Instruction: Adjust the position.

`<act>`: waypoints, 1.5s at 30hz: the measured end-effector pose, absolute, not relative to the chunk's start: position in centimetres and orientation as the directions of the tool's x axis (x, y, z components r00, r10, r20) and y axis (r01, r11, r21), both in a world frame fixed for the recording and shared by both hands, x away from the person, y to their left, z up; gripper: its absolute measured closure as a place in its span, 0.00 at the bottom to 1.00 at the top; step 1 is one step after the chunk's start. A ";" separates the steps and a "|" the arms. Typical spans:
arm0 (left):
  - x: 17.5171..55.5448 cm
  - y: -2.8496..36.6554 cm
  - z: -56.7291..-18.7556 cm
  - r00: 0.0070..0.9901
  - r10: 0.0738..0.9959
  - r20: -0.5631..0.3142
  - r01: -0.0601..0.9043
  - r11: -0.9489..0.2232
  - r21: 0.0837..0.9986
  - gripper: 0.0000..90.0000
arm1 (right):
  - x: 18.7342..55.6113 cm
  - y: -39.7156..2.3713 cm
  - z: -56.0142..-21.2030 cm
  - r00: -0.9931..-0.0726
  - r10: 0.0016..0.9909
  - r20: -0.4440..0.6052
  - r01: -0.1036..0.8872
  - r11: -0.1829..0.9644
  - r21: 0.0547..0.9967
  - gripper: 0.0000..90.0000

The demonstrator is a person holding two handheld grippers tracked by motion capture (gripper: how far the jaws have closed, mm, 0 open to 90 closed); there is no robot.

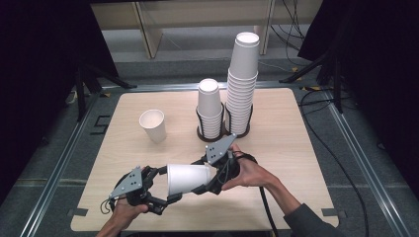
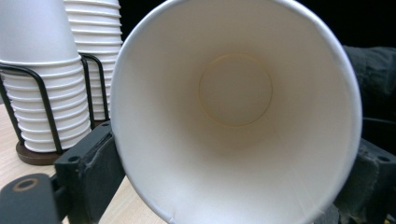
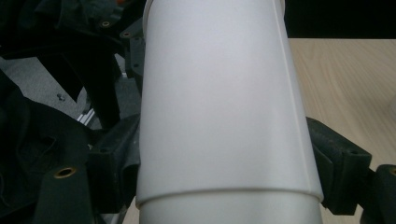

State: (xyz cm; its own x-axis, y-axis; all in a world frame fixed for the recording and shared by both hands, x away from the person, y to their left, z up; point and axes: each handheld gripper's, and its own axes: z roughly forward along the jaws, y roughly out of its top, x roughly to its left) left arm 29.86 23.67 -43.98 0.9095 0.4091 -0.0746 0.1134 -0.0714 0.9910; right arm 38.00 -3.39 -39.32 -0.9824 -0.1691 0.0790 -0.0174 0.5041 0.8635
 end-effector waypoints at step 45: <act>29.8 23.5 -43.4 0.895 0.445 -0.025 0.109 -0.164 0.980 0.13 | 37.0 -0.8 -40.7 -0.994 -0.101 0.042 -0.029 0.614 0.789 0.17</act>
State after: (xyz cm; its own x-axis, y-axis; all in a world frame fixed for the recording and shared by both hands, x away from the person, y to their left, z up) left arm 29.77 23.45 -43.37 0.8954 0.4445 -0.0252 0.1092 -0.1643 0.9803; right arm 37.04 -0.82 -40.72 -0.9940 -0.1010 0.0415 -0.0294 0.6137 0.7890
